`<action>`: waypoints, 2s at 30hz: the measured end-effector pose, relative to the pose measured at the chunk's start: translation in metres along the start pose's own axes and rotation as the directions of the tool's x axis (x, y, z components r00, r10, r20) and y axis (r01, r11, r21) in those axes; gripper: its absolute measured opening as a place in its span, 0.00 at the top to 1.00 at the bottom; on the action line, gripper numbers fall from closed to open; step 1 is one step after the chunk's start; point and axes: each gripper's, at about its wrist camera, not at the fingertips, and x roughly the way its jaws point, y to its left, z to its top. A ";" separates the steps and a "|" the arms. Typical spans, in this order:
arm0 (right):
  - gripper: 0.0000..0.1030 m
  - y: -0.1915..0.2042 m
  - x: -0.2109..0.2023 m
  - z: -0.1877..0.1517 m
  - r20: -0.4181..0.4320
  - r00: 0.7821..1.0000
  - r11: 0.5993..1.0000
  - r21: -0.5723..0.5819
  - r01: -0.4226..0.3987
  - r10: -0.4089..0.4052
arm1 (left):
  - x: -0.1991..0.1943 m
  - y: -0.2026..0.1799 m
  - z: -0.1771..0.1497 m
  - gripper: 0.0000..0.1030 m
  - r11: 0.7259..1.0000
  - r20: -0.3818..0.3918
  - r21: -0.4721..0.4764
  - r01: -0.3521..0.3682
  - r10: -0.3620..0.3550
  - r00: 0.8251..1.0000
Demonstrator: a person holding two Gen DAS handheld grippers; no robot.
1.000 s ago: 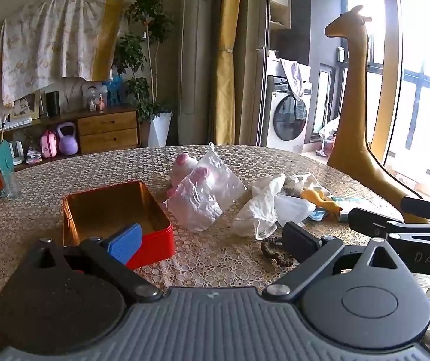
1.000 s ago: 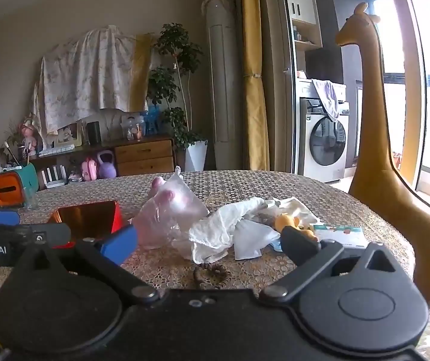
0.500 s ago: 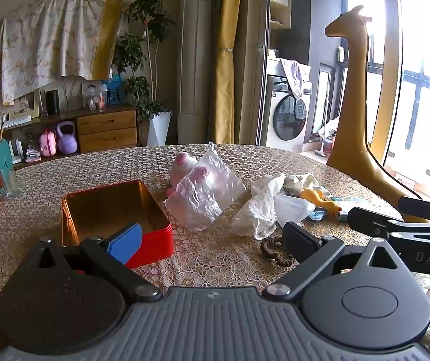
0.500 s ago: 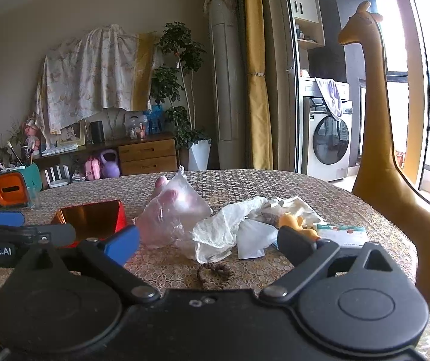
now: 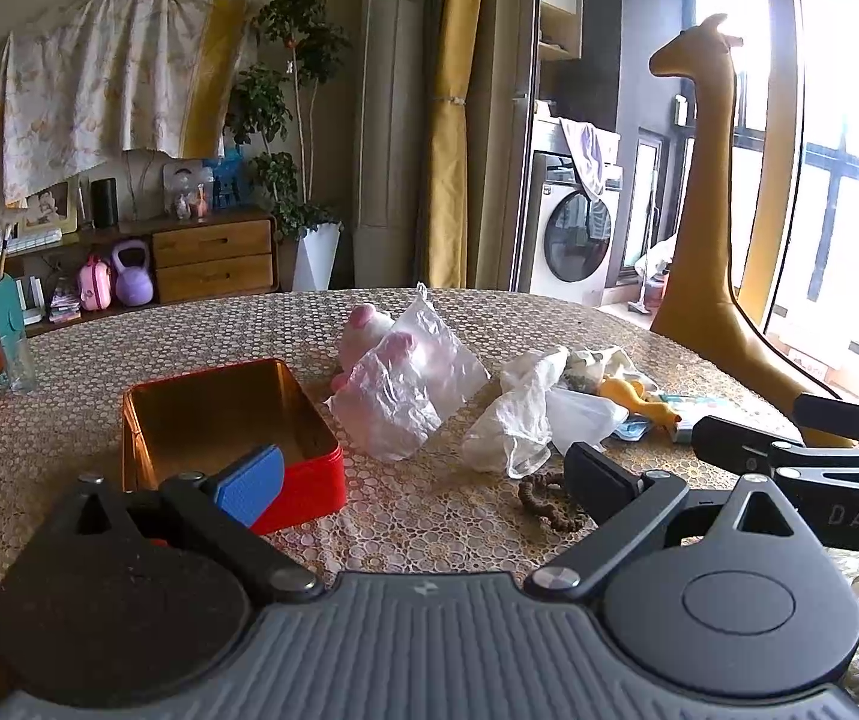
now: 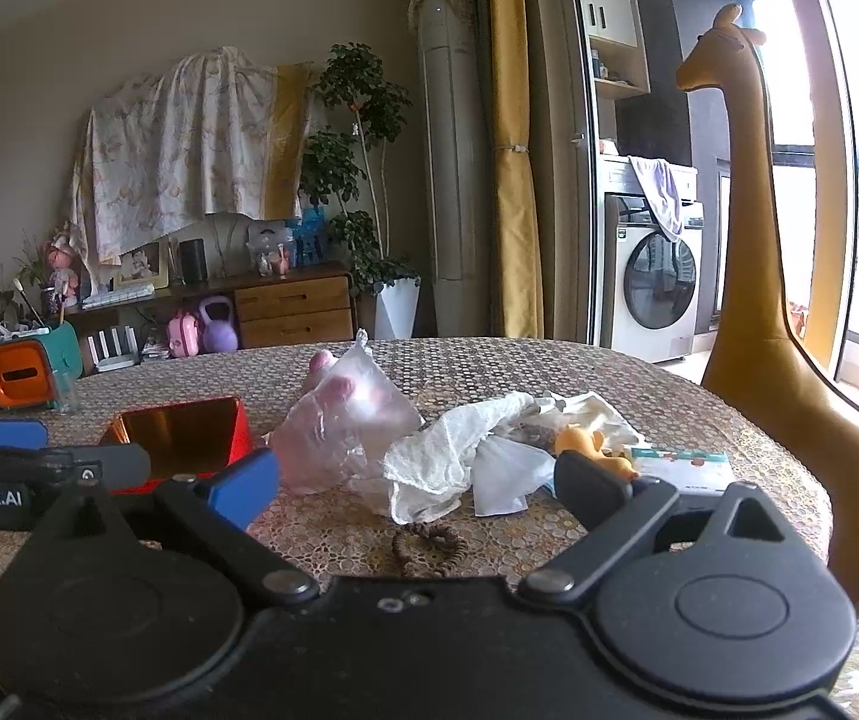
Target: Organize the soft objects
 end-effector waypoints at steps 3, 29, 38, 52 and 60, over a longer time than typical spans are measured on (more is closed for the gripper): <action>0.05 0.001 -0.001 0.000 0.002 1.000 1.000 -0.002 -0.004 0.004 | 0.000 0.000 -0.001 0.02 1.000 0.001 -0.002 0.005 -0.005 1.000; 0.07 0.003 -0.003 0.000 0.015 1.000 1.000 -0.012 -0.020 0.020 | -0.004 0.003 -0.001 0.02 0.999 0.030 -0.004 0.034 -0.033 0.999; 0.07 0.004 -0.007 0.003 0.034 0.999 1.000 -0.013 -0.023 0.023 | -0.006 0.006 0.000 0.02 0.999 0.036 -0.014 0.032 -0.032 0.999; 0.06 0.003 -0.001 0.002 0.025 0.999 0.999 -0.020 -0.037 0.037 | 0.013 0.007 0.003 0.02 0.999 0.008 -0.009 0.036 -0.036 0.999; 0.06 -0.006 0.028 0.005 -0.026 0.998 0.997 -0.030 -0.064 0.063 | 0.050 0.005 0.015 0.02 0.998 -0.050 0.011 0.056 -0.056 0.997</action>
